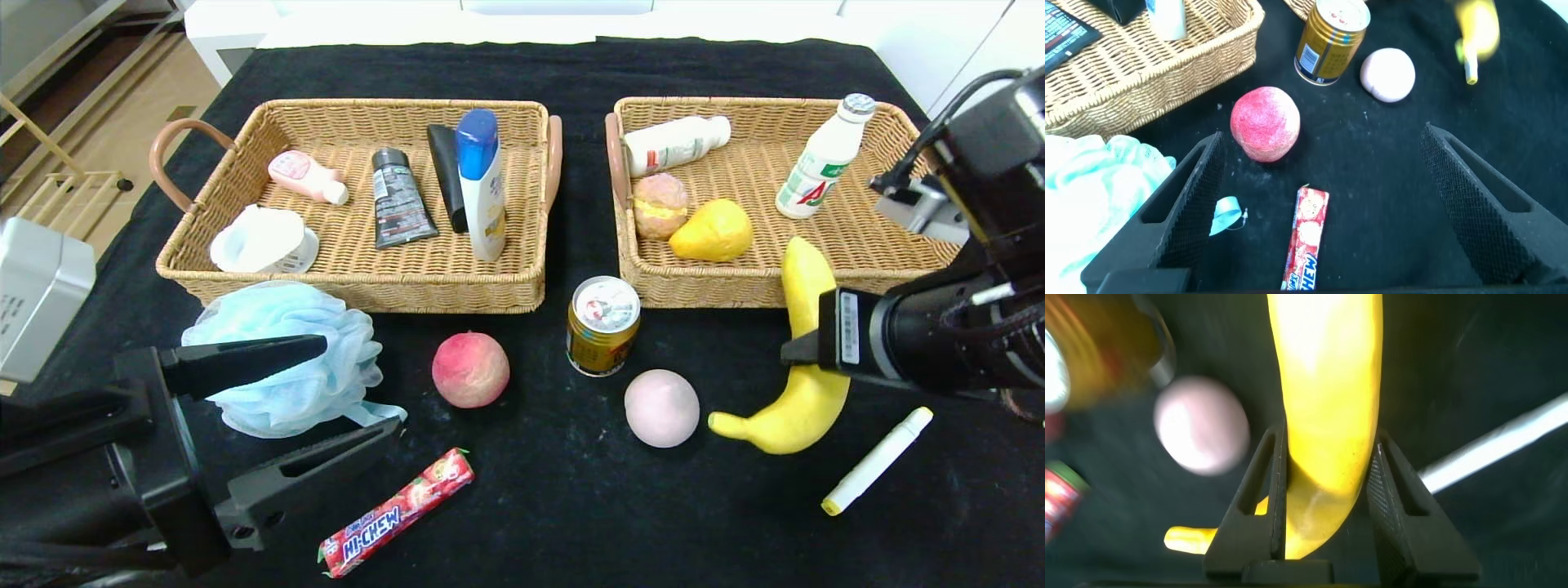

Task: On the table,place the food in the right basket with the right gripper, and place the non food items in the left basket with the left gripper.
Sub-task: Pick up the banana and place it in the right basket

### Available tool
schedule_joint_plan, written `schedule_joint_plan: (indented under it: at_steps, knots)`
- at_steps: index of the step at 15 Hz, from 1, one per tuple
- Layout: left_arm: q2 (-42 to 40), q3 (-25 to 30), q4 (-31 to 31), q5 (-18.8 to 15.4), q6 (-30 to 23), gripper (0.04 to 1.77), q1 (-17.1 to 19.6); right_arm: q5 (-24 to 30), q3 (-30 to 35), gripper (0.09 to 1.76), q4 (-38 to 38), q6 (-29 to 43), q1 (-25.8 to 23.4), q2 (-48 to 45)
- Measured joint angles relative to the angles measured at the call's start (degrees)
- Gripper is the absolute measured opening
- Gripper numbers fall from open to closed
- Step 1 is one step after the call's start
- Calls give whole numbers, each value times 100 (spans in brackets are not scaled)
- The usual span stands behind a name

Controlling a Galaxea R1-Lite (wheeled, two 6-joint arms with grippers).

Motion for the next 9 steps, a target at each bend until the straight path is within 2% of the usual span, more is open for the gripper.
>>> schedule_joint_plan:
  at_steps: [4, 9]
  knots:
    - [-20, 2, 0, 2, 0, 172, 0, -180, -853, 65, -11, 129, -528, 235]
    - [-27, 20, 0, 2, 59, 172, -2, -201, -1620, 65, -45, 369, -1120, 581]
